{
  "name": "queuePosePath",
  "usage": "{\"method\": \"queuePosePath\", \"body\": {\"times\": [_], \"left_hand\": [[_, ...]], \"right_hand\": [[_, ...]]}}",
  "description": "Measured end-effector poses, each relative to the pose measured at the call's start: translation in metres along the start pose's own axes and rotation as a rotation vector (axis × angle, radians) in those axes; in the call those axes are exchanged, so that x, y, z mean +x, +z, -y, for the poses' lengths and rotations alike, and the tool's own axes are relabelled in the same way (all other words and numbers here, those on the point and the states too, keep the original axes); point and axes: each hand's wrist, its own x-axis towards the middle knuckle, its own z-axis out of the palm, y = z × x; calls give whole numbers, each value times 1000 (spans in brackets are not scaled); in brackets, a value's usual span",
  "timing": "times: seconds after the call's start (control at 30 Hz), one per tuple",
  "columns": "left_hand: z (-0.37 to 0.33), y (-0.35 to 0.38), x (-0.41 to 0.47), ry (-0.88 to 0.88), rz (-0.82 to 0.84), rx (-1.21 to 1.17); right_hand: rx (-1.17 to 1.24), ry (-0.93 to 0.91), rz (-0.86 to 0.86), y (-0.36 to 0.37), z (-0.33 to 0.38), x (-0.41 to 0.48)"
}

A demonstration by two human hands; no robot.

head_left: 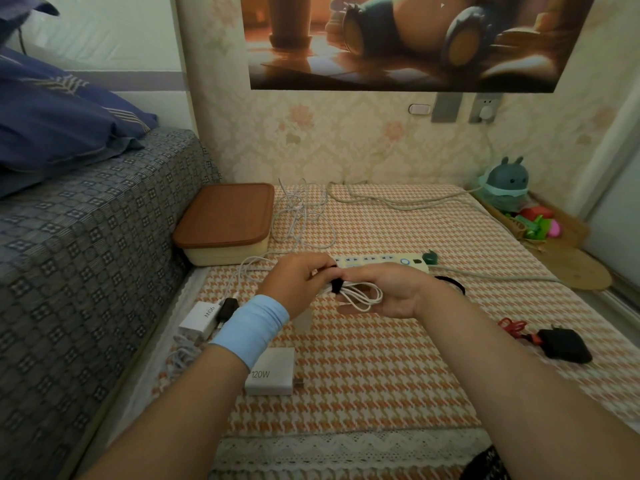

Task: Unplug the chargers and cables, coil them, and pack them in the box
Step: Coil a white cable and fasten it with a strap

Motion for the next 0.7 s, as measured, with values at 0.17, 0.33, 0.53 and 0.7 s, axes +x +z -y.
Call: {"method": "queuePosePath", "body": {"times": [0.17, 0.33, 0.53, 0.7], "left_hand": [[-5, 5, -3, -47, -9, 49], [-10, 13, -5, -77, -12, 87], [-17, 22, 0, -303, -53, -53], [-14, 19, 0, -413, -37, -267]], "right_hand": [[-81, -3, -54, -4, 0, -1], [-213, -42, -167, -4, 0, -5], [-480, -332, -285, -3, -6, -5], [-568, -361, -234, -7, -7, -8]]}}
